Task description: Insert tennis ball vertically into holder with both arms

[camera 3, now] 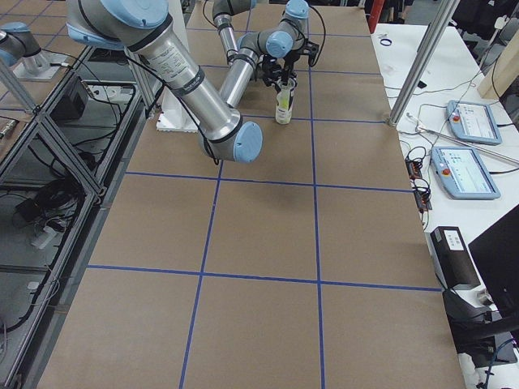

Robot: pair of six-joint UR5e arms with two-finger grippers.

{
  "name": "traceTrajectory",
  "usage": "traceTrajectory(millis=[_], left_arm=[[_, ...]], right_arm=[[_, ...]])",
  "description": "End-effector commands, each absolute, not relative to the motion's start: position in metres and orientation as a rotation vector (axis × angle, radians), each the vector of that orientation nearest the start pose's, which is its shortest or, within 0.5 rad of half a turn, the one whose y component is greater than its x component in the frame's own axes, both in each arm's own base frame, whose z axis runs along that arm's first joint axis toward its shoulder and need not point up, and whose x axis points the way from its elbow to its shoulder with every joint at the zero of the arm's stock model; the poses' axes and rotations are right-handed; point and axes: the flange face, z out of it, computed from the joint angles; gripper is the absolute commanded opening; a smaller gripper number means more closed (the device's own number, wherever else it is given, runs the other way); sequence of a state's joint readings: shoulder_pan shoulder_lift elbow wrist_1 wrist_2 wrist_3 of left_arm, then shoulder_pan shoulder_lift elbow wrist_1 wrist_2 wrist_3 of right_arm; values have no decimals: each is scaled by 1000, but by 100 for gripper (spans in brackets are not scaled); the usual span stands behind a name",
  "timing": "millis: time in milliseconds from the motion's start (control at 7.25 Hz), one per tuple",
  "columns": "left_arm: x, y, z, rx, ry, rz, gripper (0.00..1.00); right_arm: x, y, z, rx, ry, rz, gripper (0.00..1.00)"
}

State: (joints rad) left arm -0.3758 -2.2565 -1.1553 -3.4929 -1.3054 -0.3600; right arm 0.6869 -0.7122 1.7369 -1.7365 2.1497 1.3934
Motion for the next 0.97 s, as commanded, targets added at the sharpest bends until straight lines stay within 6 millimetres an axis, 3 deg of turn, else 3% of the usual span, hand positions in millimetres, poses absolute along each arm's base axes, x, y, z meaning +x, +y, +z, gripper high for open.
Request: traceTrajectory(millis=[0, 414, 552, 828], left_arm=[[562, -393, 250, 1649, 1415, 187, 99], [556, -390, 246, 1671, 1446, 169, 99], [540, -383, 265, 1682, 1459, 158, 99], [470, -365, 298, 1700, 1458, 128, 99]], right_arm=[[-455, -474, 81, -141, -989, 218, 98], [-427, -484, 77, -117, -1012, 244, 98], [-412, -495, 83, -112, -1010, 267, 98], [-373, -509, 119, -92, -992, 312, 98]])
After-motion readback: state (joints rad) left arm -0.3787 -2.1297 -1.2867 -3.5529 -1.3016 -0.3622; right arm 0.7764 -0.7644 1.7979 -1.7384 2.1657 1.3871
